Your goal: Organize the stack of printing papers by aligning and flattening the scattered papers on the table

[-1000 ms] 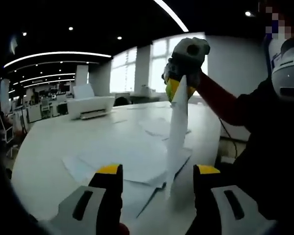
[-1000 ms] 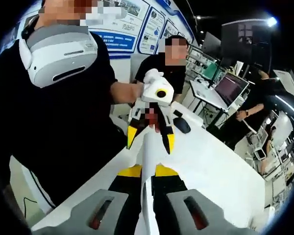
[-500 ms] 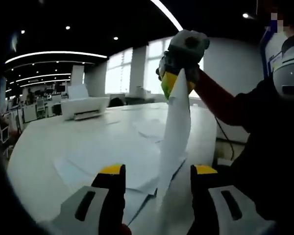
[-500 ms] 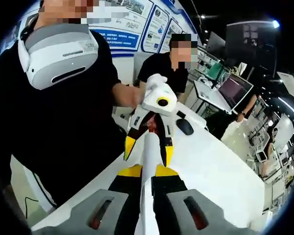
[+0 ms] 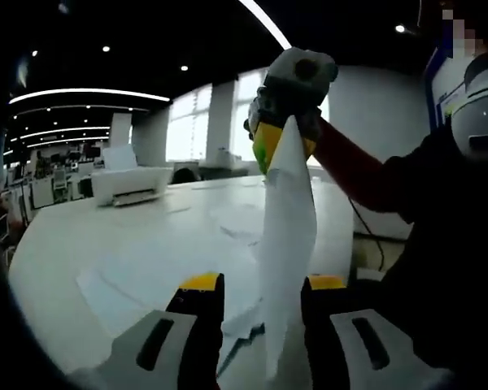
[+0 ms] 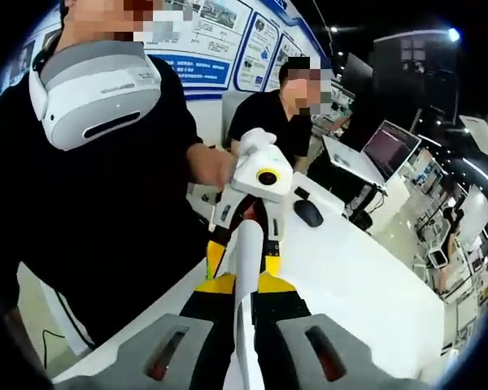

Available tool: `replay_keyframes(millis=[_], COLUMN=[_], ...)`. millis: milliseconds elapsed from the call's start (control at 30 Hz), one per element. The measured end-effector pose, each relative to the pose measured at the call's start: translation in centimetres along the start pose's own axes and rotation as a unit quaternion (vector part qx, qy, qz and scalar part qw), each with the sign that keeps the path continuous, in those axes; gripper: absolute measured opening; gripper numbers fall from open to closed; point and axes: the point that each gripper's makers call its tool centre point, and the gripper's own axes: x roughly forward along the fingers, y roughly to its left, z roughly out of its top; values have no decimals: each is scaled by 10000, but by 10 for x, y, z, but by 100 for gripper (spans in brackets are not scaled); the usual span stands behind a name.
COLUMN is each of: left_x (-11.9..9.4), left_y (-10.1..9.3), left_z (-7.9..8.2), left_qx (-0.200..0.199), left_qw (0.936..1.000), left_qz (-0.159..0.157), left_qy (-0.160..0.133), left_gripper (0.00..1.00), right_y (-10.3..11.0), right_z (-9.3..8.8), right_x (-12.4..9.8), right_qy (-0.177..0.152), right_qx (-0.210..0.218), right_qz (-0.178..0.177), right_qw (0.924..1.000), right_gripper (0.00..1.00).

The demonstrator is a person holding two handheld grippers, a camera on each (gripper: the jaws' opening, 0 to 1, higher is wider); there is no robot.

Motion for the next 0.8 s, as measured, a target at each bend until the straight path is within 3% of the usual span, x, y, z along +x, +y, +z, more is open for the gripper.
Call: replay_keyframes(millis=[567, 800], left_x=[15, 16], left_y=[-9, -13], left_z=[6, 9], left_qx=[-54, 2], left_qw=[9998, 9996], left_qz=[-182, -250], left_qy=[-38, -142], left_gripper=[27, 6], right_y=[-2, -2], right_z=[-2, -1], right_x=[6, 7], right_qy=[-34, -49], right_qx=[13, -51], right_qz=[51, 3], right_qw=[10000, 10000], right_gripper=[2, 6])
